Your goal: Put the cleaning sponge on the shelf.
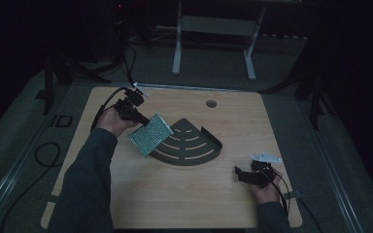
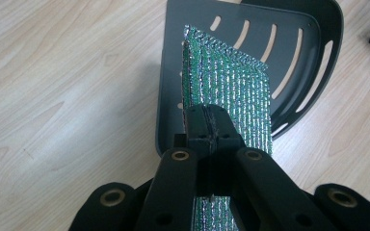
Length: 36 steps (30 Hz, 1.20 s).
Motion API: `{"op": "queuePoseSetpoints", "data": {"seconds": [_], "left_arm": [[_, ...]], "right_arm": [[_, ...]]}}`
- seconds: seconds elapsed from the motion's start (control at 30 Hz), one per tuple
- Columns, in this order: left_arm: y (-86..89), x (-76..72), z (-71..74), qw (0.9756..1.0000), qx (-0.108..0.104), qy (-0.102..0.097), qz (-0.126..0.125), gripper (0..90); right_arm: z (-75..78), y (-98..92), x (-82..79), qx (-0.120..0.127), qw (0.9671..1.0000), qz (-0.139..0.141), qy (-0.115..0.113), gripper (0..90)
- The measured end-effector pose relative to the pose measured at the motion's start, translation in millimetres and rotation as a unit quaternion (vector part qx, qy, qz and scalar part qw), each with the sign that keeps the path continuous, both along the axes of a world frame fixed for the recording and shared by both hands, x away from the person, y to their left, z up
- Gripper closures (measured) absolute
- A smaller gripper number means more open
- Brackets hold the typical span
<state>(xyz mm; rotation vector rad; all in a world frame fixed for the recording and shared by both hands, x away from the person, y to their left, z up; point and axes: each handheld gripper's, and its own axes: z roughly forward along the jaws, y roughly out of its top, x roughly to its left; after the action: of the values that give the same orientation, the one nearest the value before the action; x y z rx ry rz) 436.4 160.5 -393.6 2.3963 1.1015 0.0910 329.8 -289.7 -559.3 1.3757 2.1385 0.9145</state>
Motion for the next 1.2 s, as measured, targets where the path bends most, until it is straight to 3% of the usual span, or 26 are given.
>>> {"op": "queuePoseSetpoints", "data": {"seconds": [1.2], "left_arm": [[-18.8,25.3,-17.5,0.9998,-0.009,-0.002,0.016,90.0]], "right_arm": [[0.0,-0.1,0.1,0.000,1.0000,0.000,0.000,16.4]]}}
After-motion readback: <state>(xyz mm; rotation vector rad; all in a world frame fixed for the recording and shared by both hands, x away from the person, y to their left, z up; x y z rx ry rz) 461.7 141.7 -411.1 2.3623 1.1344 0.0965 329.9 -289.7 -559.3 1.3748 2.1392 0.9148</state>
